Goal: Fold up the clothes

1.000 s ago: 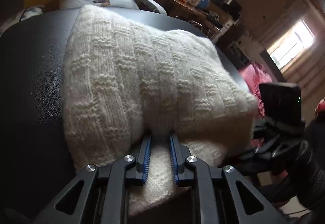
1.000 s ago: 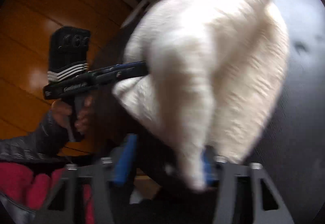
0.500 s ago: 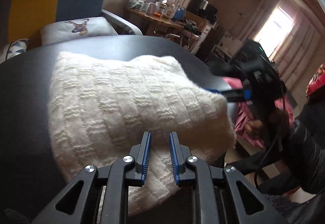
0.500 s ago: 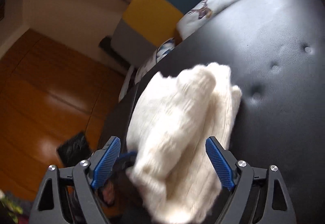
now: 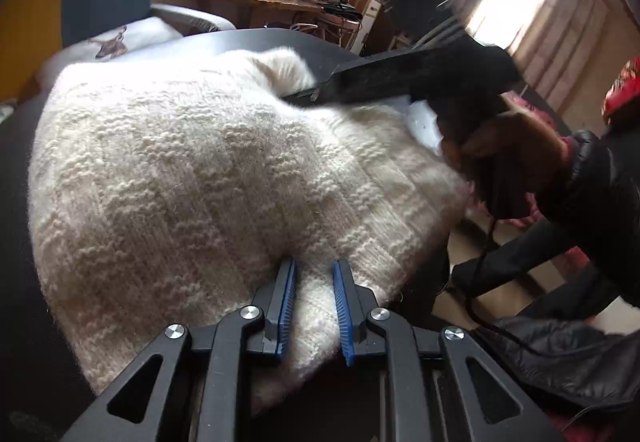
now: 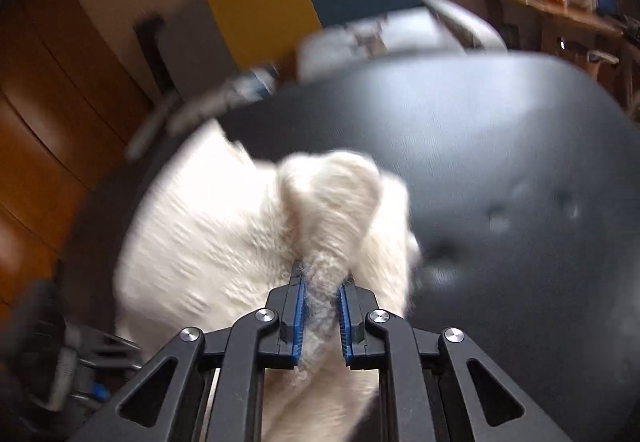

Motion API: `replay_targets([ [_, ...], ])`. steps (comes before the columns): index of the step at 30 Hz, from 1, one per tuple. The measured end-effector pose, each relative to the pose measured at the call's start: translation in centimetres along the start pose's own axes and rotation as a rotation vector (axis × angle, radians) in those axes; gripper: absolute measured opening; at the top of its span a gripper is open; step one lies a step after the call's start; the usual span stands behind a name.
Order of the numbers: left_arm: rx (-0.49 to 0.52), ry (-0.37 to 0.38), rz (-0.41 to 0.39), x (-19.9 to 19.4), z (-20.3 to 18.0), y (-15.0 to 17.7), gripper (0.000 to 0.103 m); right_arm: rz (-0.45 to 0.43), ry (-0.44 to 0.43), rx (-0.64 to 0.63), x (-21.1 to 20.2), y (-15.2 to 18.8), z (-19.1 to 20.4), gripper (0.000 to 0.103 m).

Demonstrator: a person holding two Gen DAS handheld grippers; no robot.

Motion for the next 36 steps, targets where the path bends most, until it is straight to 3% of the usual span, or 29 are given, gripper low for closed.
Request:
replay_targets([
  [4, -0.031, 0.021, 0.01, -0.7, -0.3, -0.6, 0.017, -0.033, -0.041, 0.064, 0.2, 0.6, -1.6, 0.014],
  [9, -0.026, 0.12, -0.105, -3.4, -2.1, -2.7, 0.019, -0.068, -0.07, 0.032, -2.6, -0.2, -1.7, 0.016],
  [11, -0.008, 0.115, -0.126, -3.3, -2.7, -3.2, 0.019, -0.091, -0.071, 0.004, -4.3, -0.4, -1.5, 0.02],
  [18, 0.045, 0.112, -0.064, 0.6, -4.5, -3.6, 0.02, -0.134, -0.104, -0.149, -9.6, 1.3, 1.7, 0.021],
  [24, 0.058, 0.094, 0.021, 4.2, -5.4, -2.9, 0.02, -0.017, -0.201, -0.281, -8.4, 3.6, 4.7, 0.02],
  [27, 0.043, 0.102, 0.03, 5.5, -5.2, -2.3, 0.02, 0.118, -0.051, -0.345, -5.0, 5.4, 4.5, 0.013],
  [28, 0.038, 0.1, 0.023, 5.5, -5.3, -2.2, 0.02, 0.137, -0.022, -0.358, -4.0, 6.1, 4.0, 0.012],
  [32, -0.014, 0.118, -0.02, 3.6, -5.6, -1.1, 0.02, 0.101, -0.051, -0.284, -3.8, 6.9, 2.8, 0.011],
  [36, -0.152, 0.168, -0.202, -3.3, -3.1, -1.1, 0.028, 0.074, -0.061, -0.24, -4.2, 7.2, 2.4, 0.012],
])
Point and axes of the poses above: each gripper's, at about its wrist camera, not at the fingertips, and x roughly the way its jaws point, z to its left, y to its underside, the point moved 2 cm from there along x, roughly the way its jaws point, and after that the axes turned 14 degrees about y, right-handed, at the moved point
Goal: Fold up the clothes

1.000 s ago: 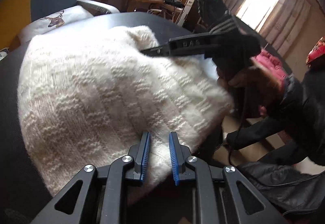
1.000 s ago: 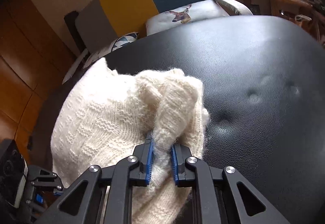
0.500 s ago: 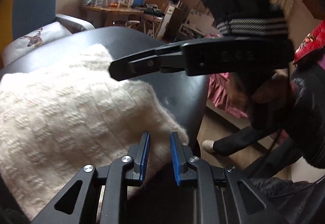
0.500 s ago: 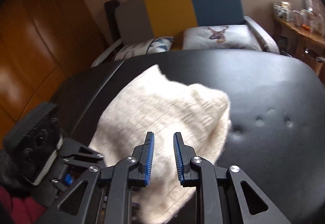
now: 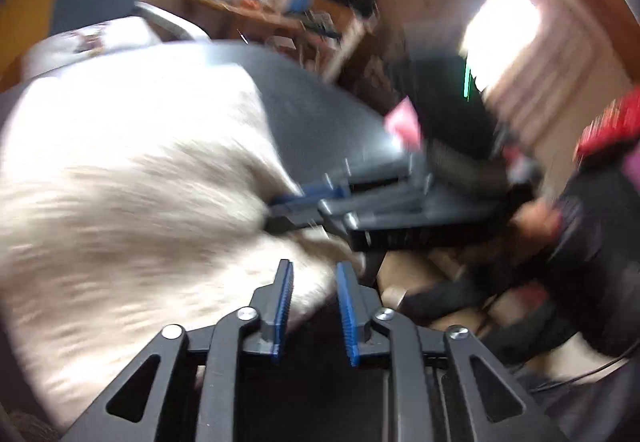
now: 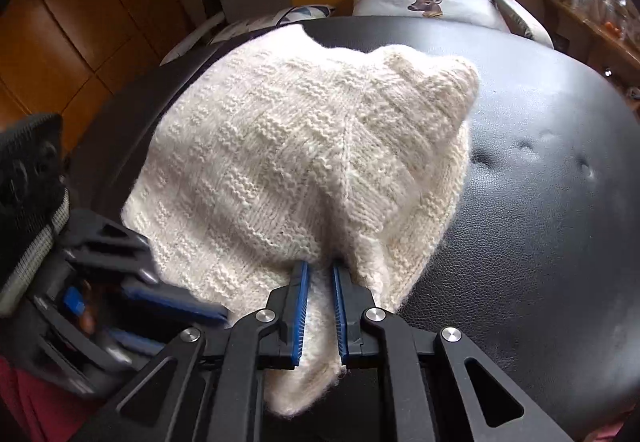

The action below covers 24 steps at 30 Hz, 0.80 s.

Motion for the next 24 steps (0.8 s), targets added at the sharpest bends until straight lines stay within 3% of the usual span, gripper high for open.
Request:
replay_targets([
  [4, -0.15, -0.035, -0.203, -8.5, 4.5, -2.8, 0.044, -0.022, -0.039, 0.069, -0.4, 0.2, -0.7, 0.015],
  [8, -0.254, -0.095, -0.267, -12.8, 9.3, -5.6, 0.045, -0.032, -0.053, 0.113, -0.4, 0.3, -1.2, 0.016],
  [11, -0.217, -0.072, -0.286, -13.5, 10.7, -8.3, 0.045, -0.033, -0.054, 0.12, -0.5, 0.6, -1.2, 0.016],
  [16, -0.034, -0.024, -0.146, -9.3, 7.9, -10.3, 0.044, 0.003, -0.113, 0.148, -1.3, -0.4, -1.6, 0.018],
  [21, 0.064, -0.045, -0.075, -7.1, 6.0, -7.0, 0.042, -0.055, -0.15, 0.12, -5.2, -3.1, -2.6, 0.034],
  [24, 0.091, -0.082, -0.064, -6.3, 5.5, -5.2, 0.042, -0.119, -0.155, 0.043, -6.8, -7.5, -1.8, 0.038],
])
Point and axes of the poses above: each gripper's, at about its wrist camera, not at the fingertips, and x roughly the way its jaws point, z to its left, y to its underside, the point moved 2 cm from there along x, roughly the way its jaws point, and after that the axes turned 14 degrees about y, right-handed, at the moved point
